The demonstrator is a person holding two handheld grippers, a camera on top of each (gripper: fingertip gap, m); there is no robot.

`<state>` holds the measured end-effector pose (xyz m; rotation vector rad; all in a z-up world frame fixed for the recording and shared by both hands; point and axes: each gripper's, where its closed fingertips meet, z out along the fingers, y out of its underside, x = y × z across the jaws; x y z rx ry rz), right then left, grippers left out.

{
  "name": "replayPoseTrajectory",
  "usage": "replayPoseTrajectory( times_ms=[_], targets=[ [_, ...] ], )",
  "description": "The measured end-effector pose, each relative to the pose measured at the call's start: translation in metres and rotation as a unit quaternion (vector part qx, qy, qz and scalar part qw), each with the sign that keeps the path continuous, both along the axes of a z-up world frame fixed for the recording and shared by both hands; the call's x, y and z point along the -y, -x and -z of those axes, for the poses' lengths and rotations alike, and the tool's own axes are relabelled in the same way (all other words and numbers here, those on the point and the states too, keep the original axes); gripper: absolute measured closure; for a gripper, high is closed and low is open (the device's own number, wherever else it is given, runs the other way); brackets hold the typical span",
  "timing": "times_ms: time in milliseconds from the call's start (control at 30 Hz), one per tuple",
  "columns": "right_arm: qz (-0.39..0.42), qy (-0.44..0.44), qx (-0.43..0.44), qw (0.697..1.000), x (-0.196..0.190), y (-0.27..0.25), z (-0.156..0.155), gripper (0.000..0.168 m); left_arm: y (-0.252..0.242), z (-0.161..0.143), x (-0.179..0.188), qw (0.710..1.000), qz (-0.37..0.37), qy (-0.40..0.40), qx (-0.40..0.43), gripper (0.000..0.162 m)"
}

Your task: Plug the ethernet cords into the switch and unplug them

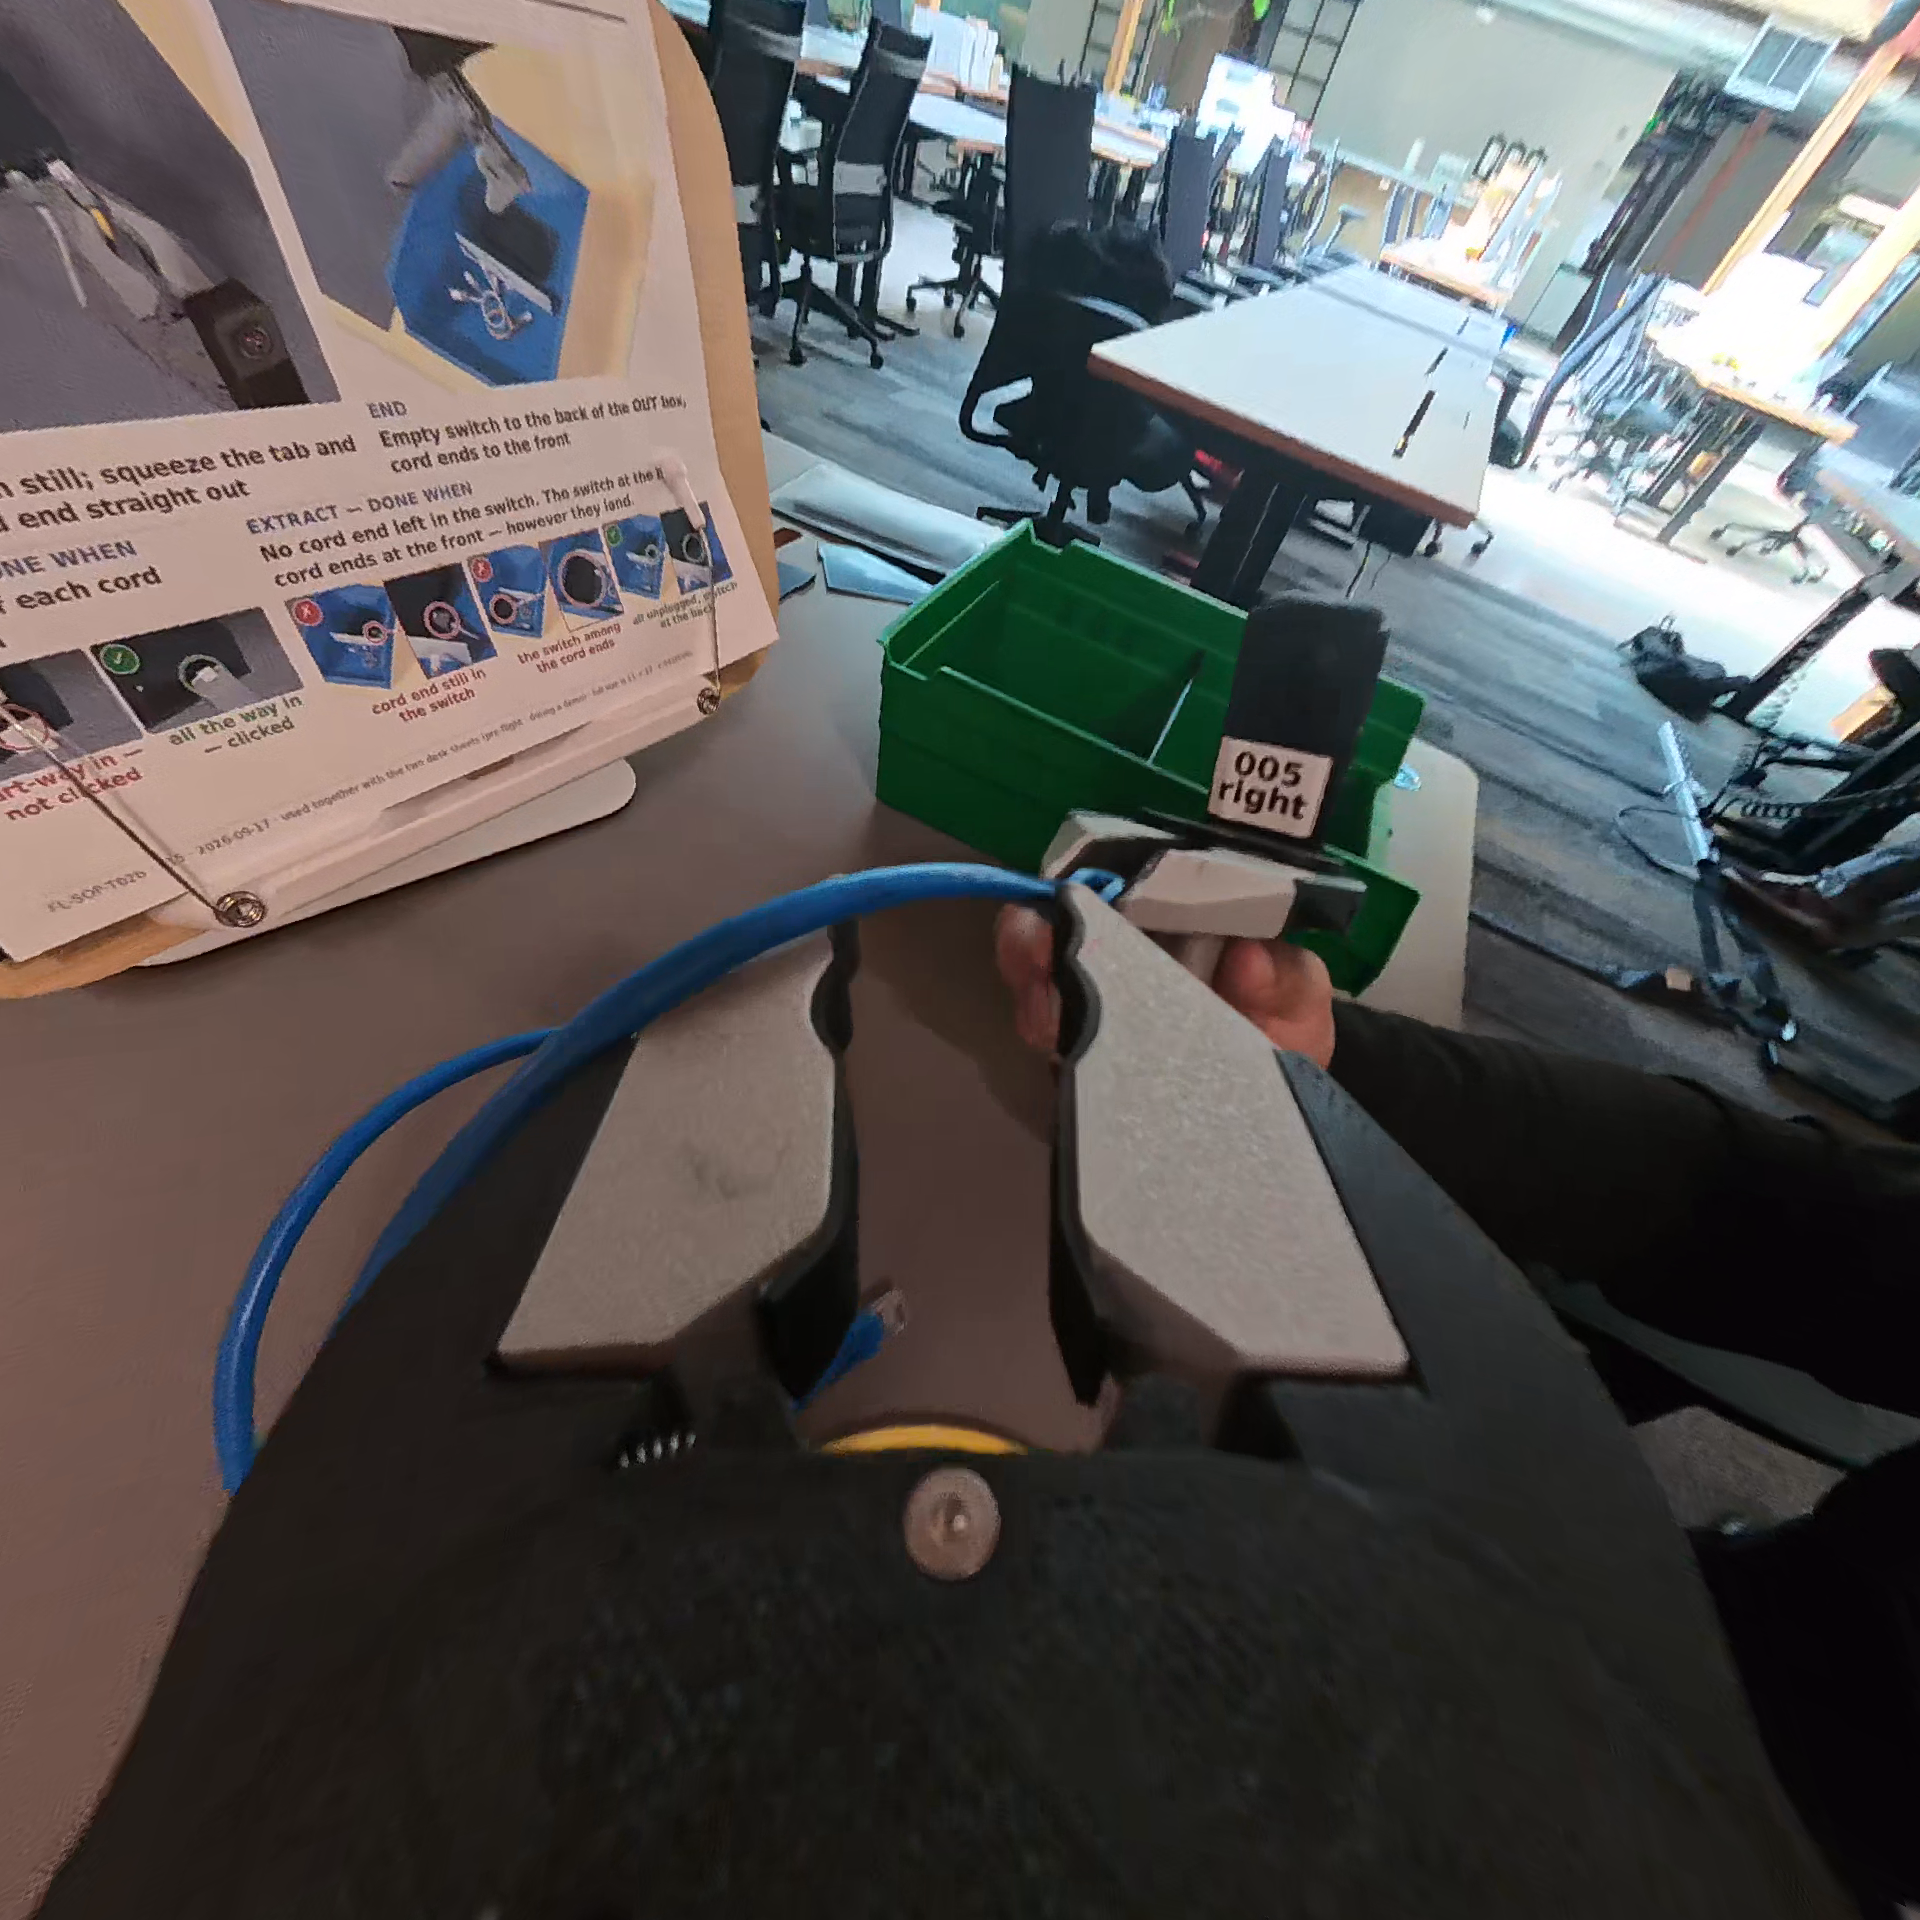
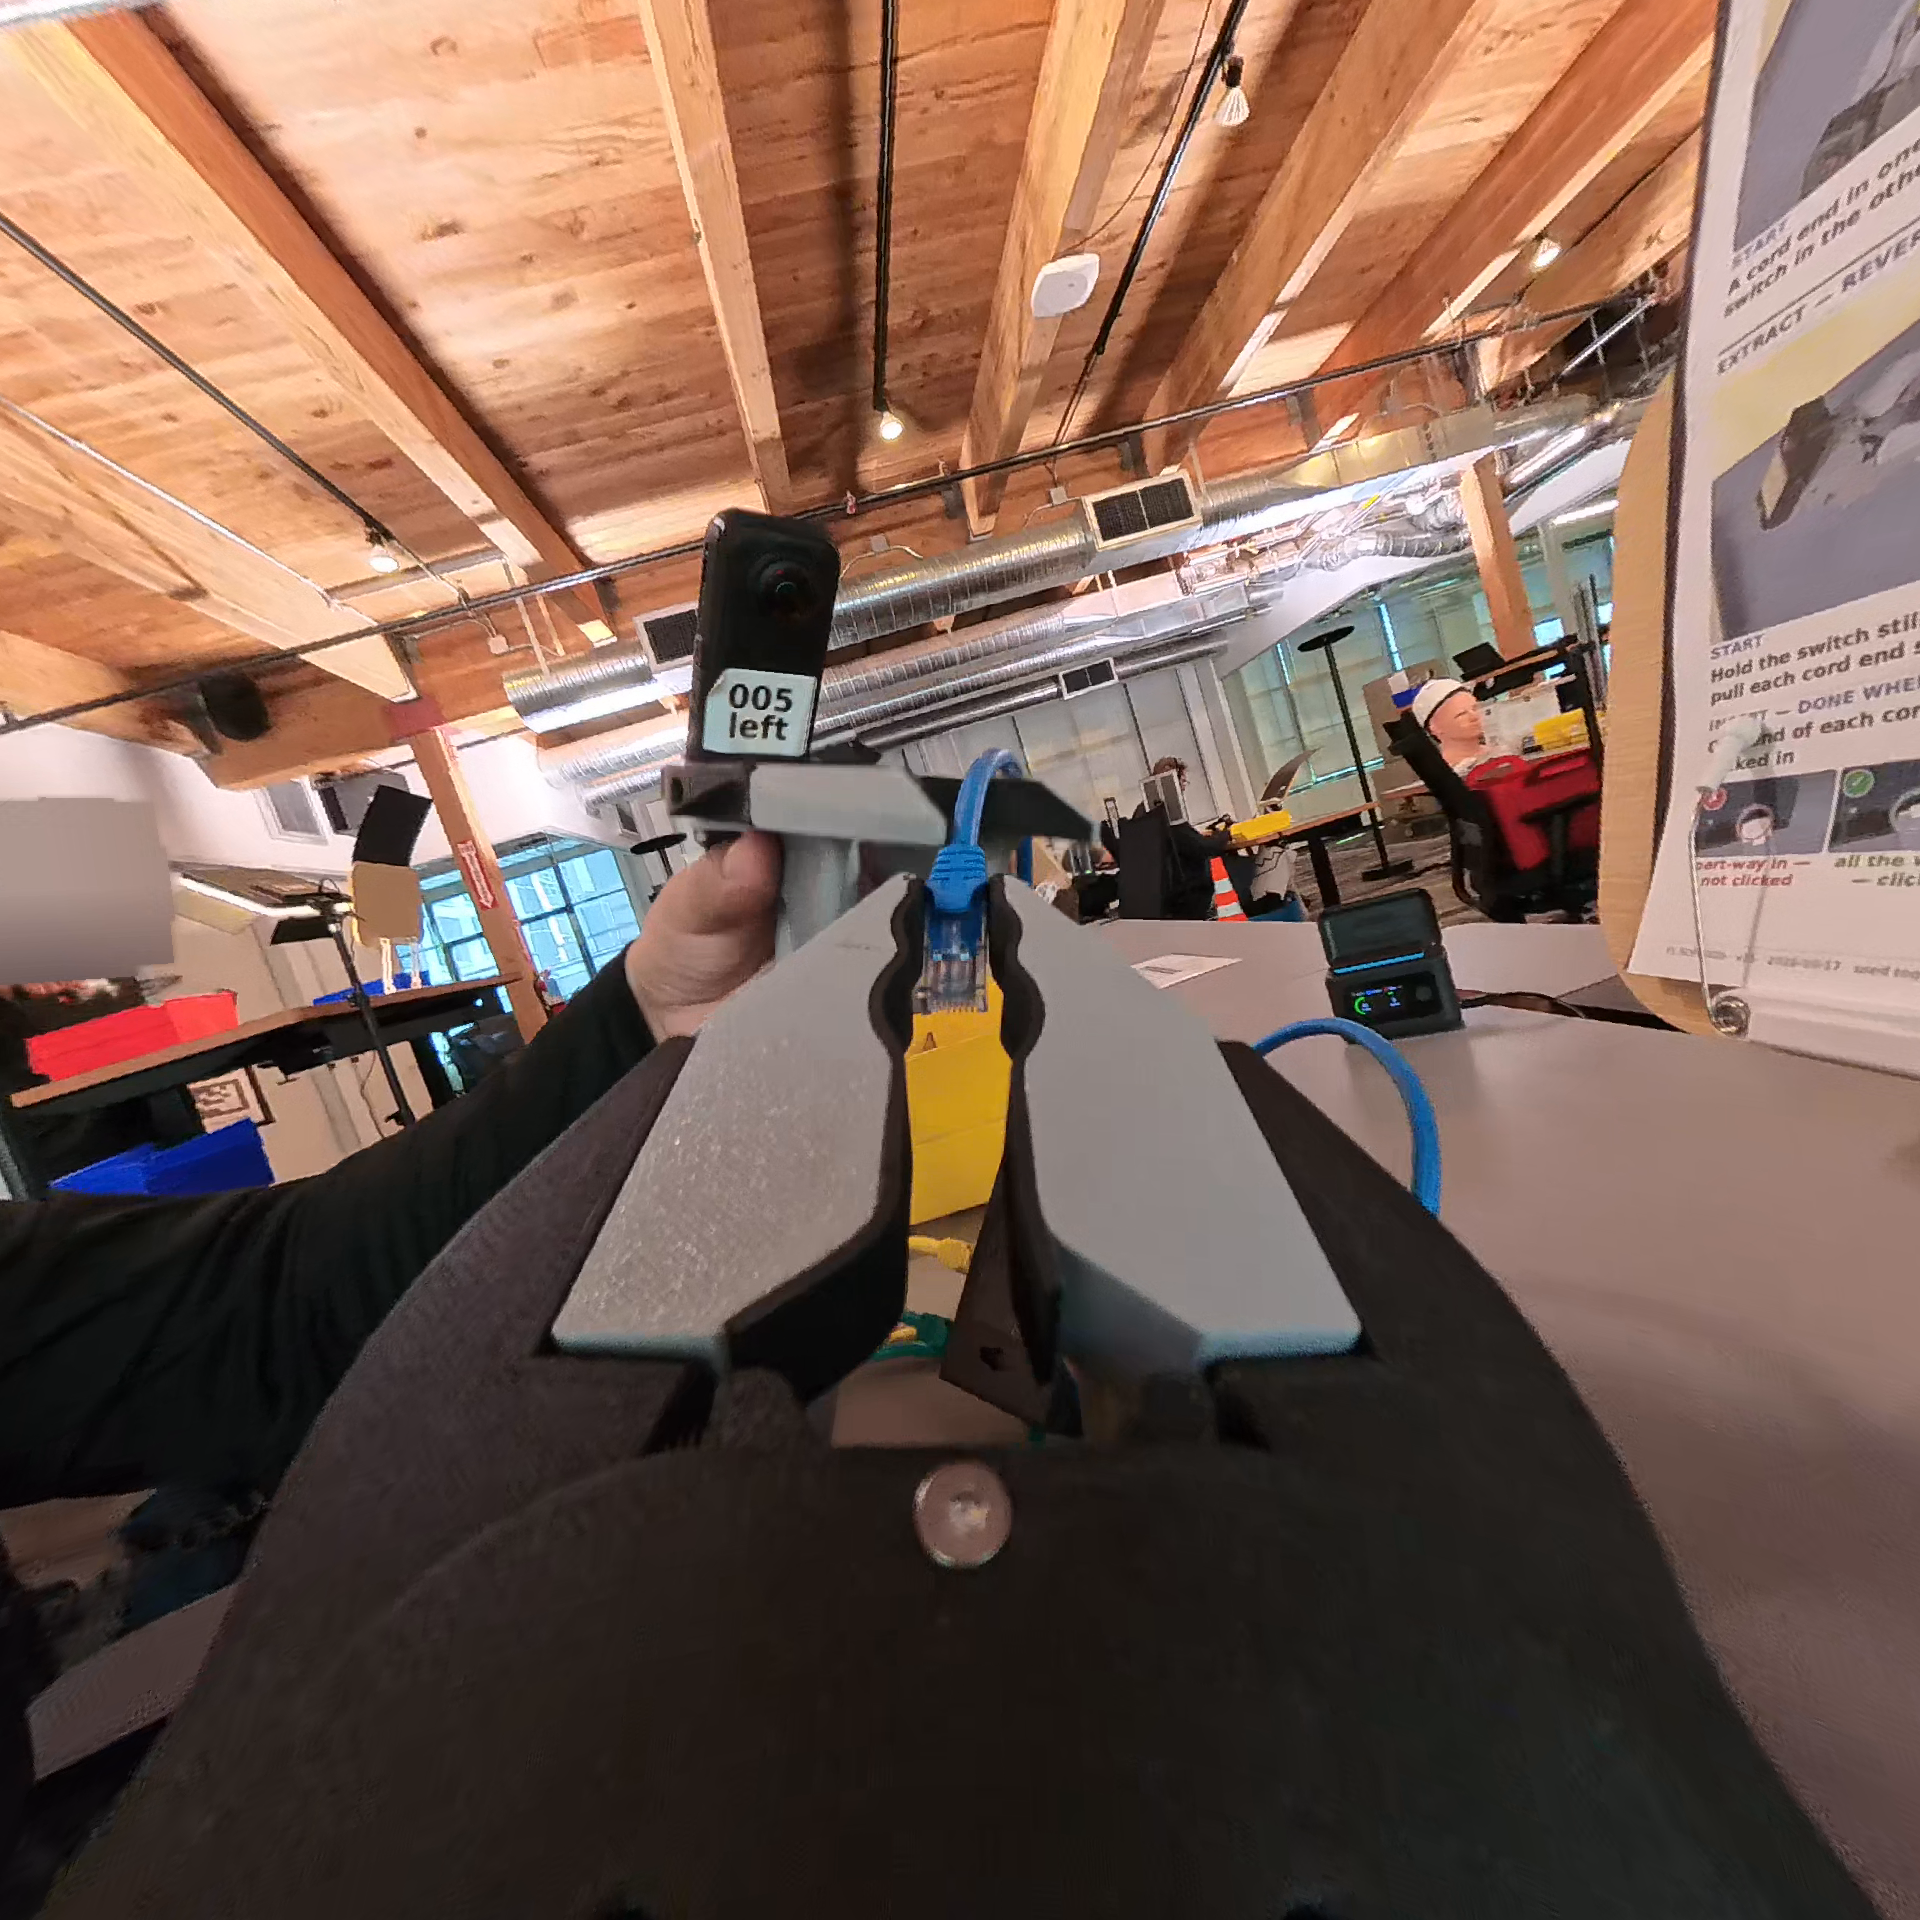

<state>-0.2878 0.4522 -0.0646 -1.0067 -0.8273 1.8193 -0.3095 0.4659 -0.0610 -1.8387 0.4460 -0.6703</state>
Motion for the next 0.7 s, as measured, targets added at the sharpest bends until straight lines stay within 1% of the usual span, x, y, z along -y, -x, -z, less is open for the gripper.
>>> replayPoseTrajectory(
  times_ms=[100, 133, 200, 333, 400, 533, 700],
  targets=[
    [-0.014, -0.020, 0.007, 1.000, 0.010, 0.003, 0.001, 0.159, -0.002, -0.015, -0.001, 0.999, -0.001, -0.017, 0.045, 0.138],
    [-0.014, -0.025, 0.009, 1.000, 0.012, 0.004, 0.001, 0.159, -0.003, -0.017, -0.003, 0.999, -0.001, -0.017, 0.045, 0.140],
    [-0.005, -0.028, 0.019, 0.999, 0.011, 0.007, 0.005, 0.160, -0.009, -0.017, -0.003, 1.000, 0.019, -0.003, 0.020, 0.150],
    [0.013, -0.035, 0.032, 0.999, 0.006, 0.009, 0.007, 0.159, -0.019, -0.017, -0.005, 0.994, 0.037, 0.028, -0.096, 0.156],
    [0.043, -0.055, 0.048, 0.996, 0.003, 0.010, 0.009, 0.158, -0.029, -0.013, -0.002, 0.985, 0.061, 0.047, -0.155, 0.160],
    [0.083, -0.130, 0.102, 0.983, 0.005, 0.014, 0.019, 0.159, -0.036, 0.007, -0.001, 0.946, 0.083, 0.074, -0.303, 0.159],
    [0.081, -0.161, 0.142, 0.973, 0.012, 0.023, 0.032, 0.159, -0.036, 0.027, 0.003, 0.894, 0.102, 0.124, -0.418, 0.160]
  ],
)
